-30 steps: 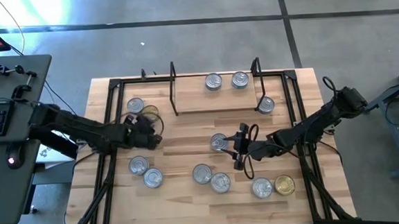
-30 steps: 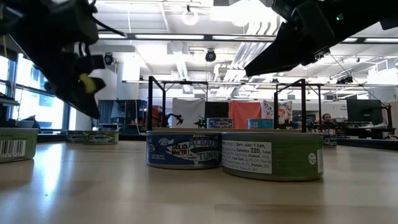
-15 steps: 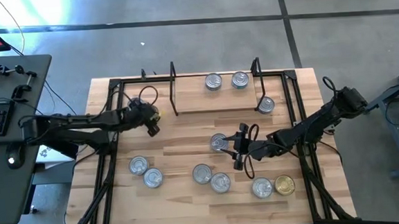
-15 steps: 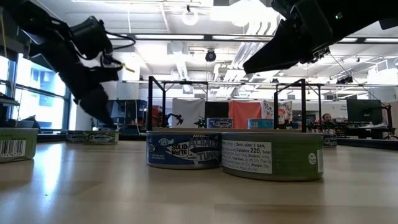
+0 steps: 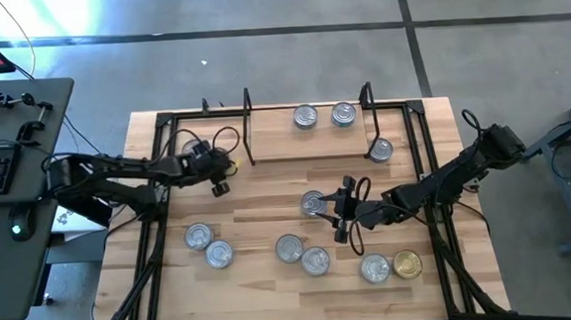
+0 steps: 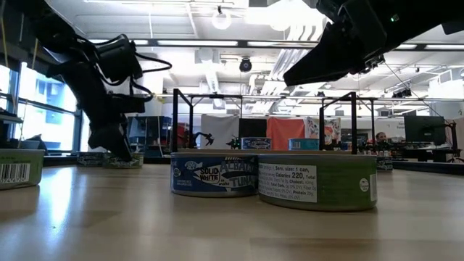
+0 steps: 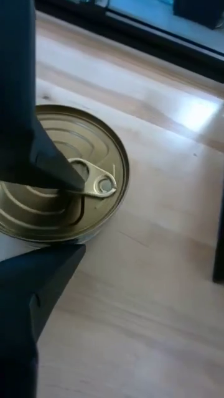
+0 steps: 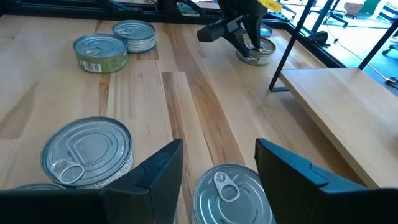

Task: Stack canned seafood by type on shelf
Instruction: Put the green tuna can on the shelf

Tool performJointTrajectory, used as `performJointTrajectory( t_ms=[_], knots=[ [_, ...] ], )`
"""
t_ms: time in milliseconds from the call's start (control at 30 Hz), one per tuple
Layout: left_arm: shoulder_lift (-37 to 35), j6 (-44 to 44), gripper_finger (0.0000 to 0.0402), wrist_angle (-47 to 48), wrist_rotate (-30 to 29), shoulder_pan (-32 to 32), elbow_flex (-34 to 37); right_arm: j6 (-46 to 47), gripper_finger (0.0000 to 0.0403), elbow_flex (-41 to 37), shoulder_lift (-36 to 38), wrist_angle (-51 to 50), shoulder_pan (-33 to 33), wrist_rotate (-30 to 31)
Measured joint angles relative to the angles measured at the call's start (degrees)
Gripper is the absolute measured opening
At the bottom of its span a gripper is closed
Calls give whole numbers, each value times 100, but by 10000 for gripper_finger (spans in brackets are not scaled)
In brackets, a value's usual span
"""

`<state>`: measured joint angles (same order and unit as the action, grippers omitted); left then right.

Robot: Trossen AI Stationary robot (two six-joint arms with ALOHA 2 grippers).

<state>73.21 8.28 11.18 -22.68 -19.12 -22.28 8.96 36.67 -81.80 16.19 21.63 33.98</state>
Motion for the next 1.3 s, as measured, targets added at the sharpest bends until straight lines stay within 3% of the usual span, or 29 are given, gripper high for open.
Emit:
performJointTrajectory(
  t_ms=[300,600,800,1000,1200,1300],
  knots=[
    [13,-489,10,12,-70,940,0,47,193,0,0,-2,51,-2],
    [36,-2050,6,238,130,2599,-213,1,193,0,110,-26,511,67],
    [86,-2472,2,227,397,3514,-633,-141,193,0,409,-70,861,291],
    [506,-2055,2,-1315,310,3768,-693,-360,193,0,466,-92,1072,863],
    [1483,-1490,2,-3426,380,3581,-702,-147,193,0,466,-94,1062,901],
    [1936,-1250,1,-3846,422,3497,-905,-148,193,0,466,-94,1062,901]
  ],
)
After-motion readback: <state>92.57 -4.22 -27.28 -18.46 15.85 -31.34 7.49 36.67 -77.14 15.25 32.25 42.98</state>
